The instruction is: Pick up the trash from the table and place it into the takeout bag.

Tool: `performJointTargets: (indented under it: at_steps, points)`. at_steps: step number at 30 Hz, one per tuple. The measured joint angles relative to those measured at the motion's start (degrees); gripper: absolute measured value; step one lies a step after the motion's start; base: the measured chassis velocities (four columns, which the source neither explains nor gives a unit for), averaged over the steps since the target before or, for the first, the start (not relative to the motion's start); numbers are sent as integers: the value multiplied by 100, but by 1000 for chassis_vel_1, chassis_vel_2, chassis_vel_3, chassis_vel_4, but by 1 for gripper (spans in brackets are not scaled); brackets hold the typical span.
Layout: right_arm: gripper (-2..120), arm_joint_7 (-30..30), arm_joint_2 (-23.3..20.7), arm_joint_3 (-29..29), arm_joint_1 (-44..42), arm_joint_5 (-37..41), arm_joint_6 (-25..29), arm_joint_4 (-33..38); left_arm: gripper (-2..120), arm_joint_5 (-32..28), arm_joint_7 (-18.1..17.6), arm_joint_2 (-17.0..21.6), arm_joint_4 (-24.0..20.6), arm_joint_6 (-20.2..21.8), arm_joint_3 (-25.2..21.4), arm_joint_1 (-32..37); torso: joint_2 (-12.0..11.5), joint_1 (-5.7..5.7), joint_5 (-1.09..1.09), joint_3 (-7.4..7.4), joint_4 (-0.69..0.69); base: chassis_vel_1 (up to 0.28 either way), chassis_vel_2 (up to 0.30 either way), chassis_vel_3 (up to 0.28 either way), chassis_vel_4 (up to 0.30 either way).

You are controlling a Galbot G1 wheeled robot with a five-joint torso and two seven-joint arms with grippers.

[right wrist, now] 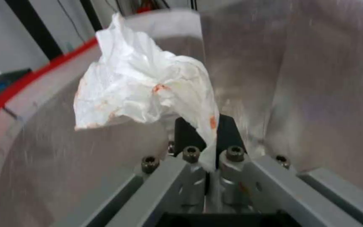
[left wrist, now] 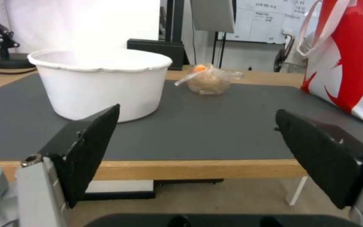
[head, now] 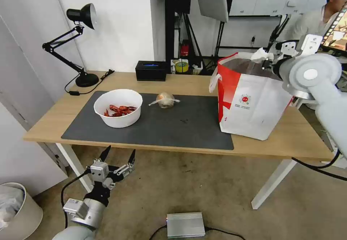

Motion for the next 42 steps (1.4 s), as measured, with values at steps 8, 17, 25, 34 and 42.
performJointTargets:
  at_steps: [8, 17, 25, 34, 42]
  points:
    - [24, 151, -224, 186, -202, 539, 55, 234, 100, 49, 2, -50, -69, -69, 12, 64, 0, 0, 0, 0, 0, 0, 0, 0, 0]
    - [53, 132, -373, 309, -346, 587, 66, 392, 100, 129, 16, -112, -152, -109, 6, 179, 0, 0, 0, 0, 0, 0, 0, 0, 0]
    - [83, -1, -527, 532, -610, 564, 113, 576, 100, 158, 21, -127, -271, -110, -13, 252, 0, 0, 0, 0, 1, 0, 0, 0, 0]
    - [100, -964, -815, 778, -1136, -347, 1258, 1364, 100, 204, 21, -183, -309, -201, -24, 302, 0, 0, -1, 0, 1, 0, 0, 0, 0]
    - [100, -2669, -973, 902, -2289, -1732, 2550, 1970, 100, 259, 34, -211, -430, -226, -33, 347, 0, 0, -1, -1, 1, 0, 0, 0, 0]
